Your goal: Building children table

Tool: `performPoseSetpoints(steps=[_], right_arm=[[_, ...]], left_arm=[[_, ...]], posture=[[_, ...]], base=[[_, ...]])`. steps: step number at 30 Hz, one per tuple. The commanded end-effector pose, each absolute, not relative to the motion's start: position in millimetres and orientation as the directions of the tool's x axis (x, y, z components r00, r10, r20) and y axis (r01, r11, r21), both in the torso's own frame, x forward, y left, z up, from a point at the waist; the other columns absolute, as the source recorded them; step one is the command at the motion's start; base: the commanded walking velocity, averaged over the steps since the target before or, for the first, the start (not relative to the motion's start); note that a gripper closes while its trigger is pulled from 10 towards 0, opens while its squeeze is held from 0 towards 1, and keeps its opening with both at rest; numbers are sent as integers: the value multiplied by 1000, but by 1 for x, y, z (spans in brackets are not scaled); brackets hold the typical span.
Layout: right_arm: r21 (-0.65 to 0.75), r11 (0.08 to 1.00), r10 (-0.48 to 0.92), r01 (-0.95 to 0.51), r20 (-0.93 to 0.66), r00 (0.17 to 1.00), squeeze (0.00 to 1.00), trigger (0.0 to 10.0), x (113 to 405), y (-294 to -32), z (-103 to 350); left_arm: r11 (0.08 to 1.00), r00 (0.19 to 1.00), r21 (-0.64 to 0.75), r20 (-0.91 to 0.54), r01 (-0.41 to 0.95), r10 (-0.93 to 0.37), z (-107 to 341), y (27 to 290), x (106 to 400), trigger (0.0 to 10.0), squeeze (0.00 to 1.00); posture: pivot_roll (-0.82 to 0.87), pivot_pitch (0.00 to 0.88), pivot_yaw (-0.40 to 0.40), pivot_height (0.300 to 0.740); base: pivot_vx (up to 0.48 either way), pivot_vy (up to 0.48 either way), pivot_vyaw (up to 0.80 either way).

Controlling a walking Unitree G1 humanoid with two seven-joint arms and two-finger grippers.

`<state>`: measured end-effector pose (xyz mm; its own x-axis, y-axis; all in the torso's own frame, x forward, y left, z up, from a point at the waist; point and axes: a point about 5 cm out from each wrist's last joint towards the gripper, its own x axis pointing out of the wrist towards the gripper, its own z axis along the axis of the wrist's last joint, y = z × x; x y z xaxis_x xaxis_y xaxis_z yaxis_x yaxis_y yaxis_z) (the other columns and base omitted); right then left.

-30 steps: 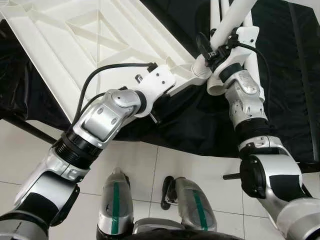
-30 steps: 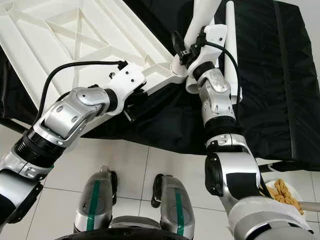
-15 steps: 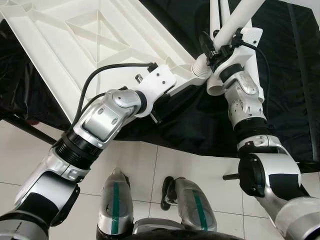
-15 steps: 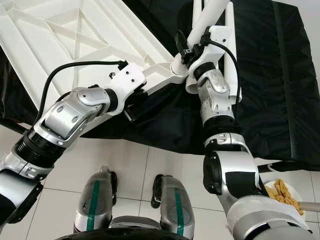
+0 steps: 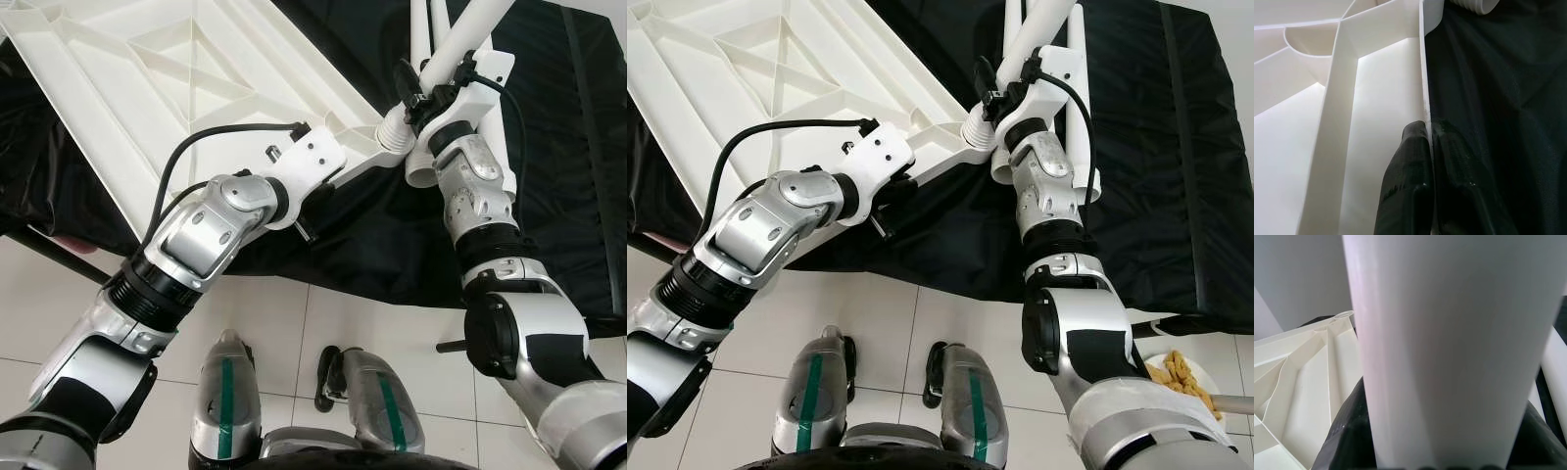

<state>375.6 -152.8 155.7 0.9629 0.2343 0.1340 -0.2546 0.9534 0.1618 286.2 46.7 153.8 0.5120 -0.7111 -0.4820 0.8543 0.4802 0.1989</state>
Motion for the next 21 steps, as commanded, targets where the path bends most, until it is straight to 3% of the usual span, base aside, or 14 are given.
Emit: performPoseSetpoints(steps=[1, 6, 21], right_arm=[[160, 972, 187, -173, -79, 979, 0, 10000, 360, -167, 105], [58, 964, 263, -260, -62, 963, 0, 10000, 359, -155, 107], [36, 942, 335, -334, -50, 941, 0, 10000, 346, -148, 98]], left_arm=[[400, 469, 248, -394, 882, -791, 183, 36, 281, 10000, 0], [405, 475, 251, -391, 879, -789, 184, 37, 282, 10000, 0], [409, 482, 258, -389, 875, -785, 185, 38, 282, 10000, 0]], posture=[[163, 91, -62, 740], [166, 92, -67, 740], [166, 100, -64, 740]], base=[[0, 0, 0], [0, 0, 0], [0, 0, 0]])
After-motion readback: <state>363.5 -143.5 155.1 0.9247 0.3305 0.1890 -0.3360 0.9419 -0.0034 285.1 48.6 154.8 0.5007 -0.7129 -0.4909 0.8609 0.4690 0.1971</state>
